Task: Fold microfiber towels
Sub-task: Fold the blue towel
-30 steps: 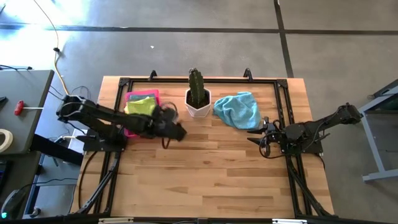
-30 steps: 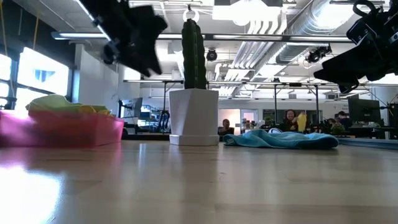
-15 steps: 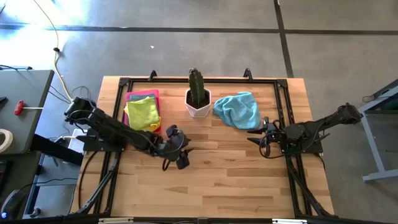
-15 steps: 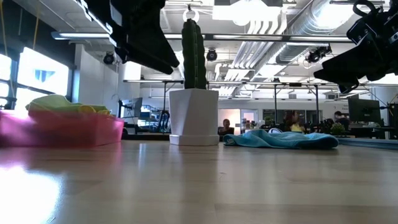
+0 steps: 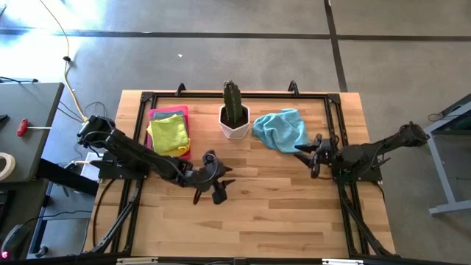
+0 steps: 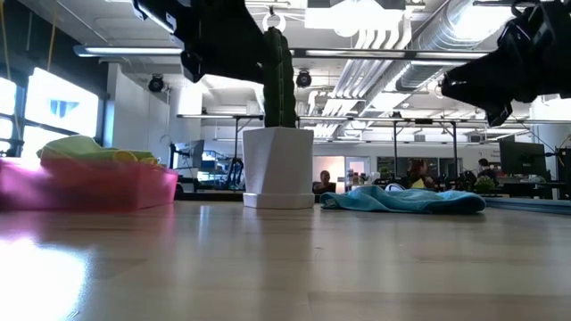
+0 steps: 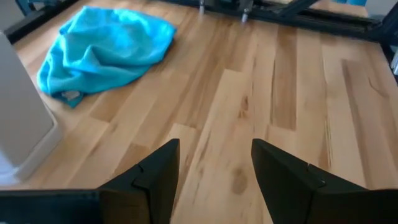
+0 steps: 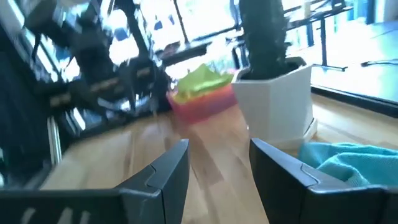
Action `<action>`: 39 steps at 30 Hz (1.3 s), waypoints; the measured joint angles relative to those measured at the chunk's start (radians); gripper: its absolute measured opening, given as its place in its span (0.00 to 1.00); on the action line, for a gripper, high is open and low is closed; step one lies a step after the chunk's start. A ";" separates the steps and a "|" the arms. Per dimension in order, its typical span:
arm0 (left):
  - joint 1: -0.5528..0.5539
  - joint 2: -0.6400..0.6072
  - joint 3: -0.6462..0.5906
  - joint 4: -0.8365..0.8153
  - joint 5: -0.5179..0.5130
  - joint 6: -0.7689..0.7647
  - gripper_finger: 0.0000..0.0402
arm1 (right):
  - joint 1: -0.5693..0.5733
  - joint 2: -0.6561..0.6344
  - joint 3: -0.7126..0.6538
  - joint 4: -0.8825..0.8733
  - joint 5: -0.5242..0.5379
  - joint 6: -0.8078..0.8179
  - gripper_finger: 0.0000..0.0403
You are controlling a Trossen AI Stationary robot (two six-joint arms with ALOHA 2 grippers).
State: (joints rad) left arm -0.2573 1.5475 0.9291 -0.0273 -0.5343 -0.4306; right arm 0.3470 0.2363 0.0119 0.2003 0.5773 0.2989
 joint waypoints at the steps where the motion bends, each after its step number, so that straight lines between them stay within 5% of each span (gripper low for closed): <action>1: 0.002 0.000 0.000 0.010 0.000 0.011 0.47 | 0.000 0.000 0.000 0.012 0.011 0.023 0.40; 9: 0.025 0.000 0.000 0.009 0.000 0.025 0.47 | -0.008 -0.001 0.000 0.179 0.040 0.154 0.40; 15: 0.048 0.000 0.000 0.007 0.000 0.040 0.47 | -0.041 0.009 0.000 0.150 0.174 0.213 0.40; 24: 0.097 0.000 0.000 0.009 -0.001 0.037 0.47 | -0.162 0.143 0.001 0.089 0.146 0.087 0.40; 39: 0.108 0.000 0.000 0.010 0.000 0.015 0.47 | -0.402 0.479 0.025 -0.063 0.008 0.285 0.40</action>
State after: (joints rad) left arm -0.1497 1.5475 0.9291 -0.0177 -0.5346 -0.4156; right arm -0.0555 0.7153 0.0372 0.1375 0.5855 0.5835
